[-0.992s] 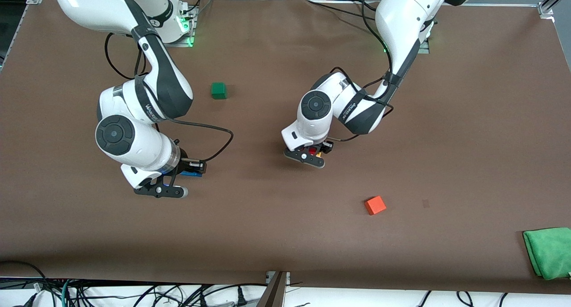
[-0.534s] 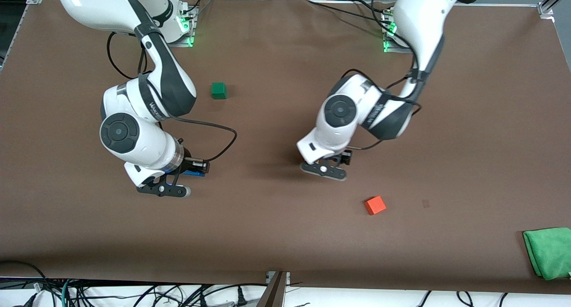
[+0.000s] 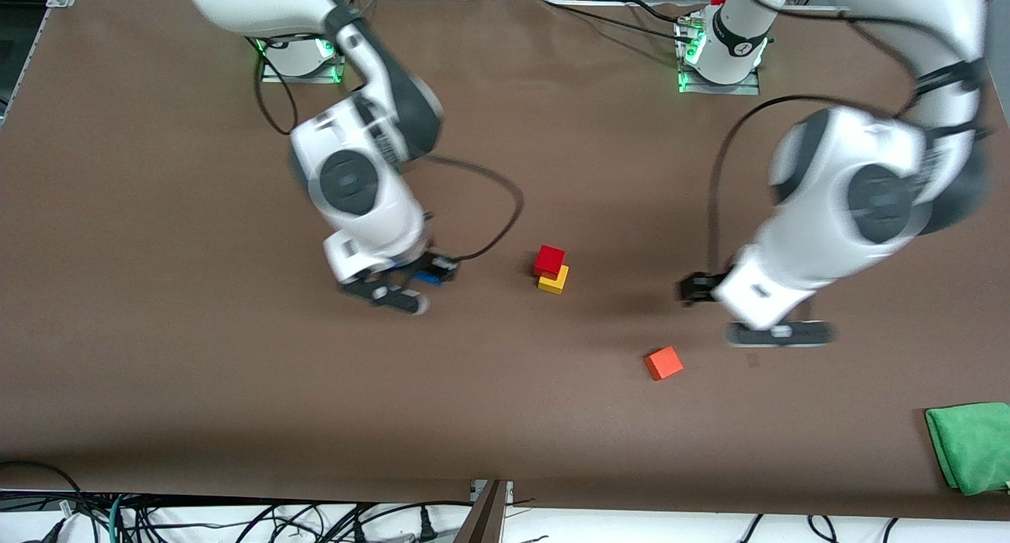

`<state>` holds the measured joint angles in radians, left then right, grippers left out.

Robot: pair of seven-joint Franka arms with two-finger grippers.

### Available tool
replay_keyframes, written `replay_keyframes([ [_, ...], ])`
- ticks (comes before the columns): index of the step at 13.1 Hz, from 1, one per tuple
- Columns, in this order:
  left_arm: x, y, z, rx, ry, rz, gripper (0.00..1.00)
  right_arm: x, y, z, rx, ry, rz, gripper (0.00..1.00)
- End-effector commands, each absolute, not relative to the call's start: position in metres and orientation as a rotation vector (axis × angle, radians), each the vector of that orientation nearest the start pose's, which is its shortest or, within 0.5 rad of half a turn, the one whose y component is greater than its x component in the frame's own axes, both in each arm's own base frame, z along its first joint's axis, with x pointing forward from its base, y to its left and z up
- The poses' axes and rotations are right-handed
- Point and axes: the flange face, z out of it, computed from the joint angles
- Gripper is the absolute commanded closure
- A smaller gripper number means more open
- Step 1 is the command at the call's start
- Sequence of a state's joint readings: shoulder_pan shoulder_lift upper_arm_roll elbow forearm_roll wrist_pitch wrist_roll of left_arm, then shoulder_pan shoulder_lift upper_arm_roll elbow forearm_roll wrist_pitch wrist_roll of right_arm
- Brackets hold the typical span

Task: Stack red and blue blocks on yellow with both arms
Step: 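Carry the blue cube over the stack with the right gripper while the left gripper withdraws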

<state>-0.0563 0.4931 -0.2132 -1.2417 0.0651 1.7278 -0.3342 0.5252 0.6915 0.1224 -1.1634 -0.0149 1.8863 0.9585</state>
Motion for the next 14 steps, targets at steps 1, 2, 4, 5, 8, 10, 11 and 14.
replay_keyframes([
  [1, 0.673, -0.1, 0.542, -3.178, -0.171, 0.079, 0.0, 0.585, 0.497, 0.386, -3.008, 0.563, -0.019, 0.47],
  [2, 0.666, -0.087, 0.56, -3.165, -0.103, 0.095, 0.0, 0.572, 0.517, 0.378, -3.016, 0.552, -0.057, 0.47],
  [4, 0.658, -0.049, 0.578, -3.164, -0.035, 0.124, 0.0, 0.552, 0.552, 0.358, -2.995, 0.556, -0.116, 0.47],
  [5, 0.654, -0.026, 0.588, -3.17, -0.027, 0.128, 0.0, 0.546, 0.564, 0.352, -2.988, 0.55, -0.128, 0.47],
  [8, 0.643, 0.019, 0.601, -3.157, 0.032, 0.124, 0.0, 0.549, 0.574, 0.35, -2.962, 0.546, -0.166, 0.47],
  [10, 0.642, 0.036, 0.6, -3.163, 0.011, 0.136, 0.0, 0.547, 0.58, 0.341, -2.939, 0.55, -0.182, 0.47],
  [11, 0.641, 0.037, 0.6, -3.162, 0.009, 0.138, 0.0, 0.548, 0.582, 0.34, -2.925, 0.556, -0.191, 0.47],
  [14, 0.64, 0.037, 0.599, -3.156, 0.005, 0.155, 0.0, 0.545, 0.589, 0.328, -2.919, 0.542, -0.215, 0.46],
])
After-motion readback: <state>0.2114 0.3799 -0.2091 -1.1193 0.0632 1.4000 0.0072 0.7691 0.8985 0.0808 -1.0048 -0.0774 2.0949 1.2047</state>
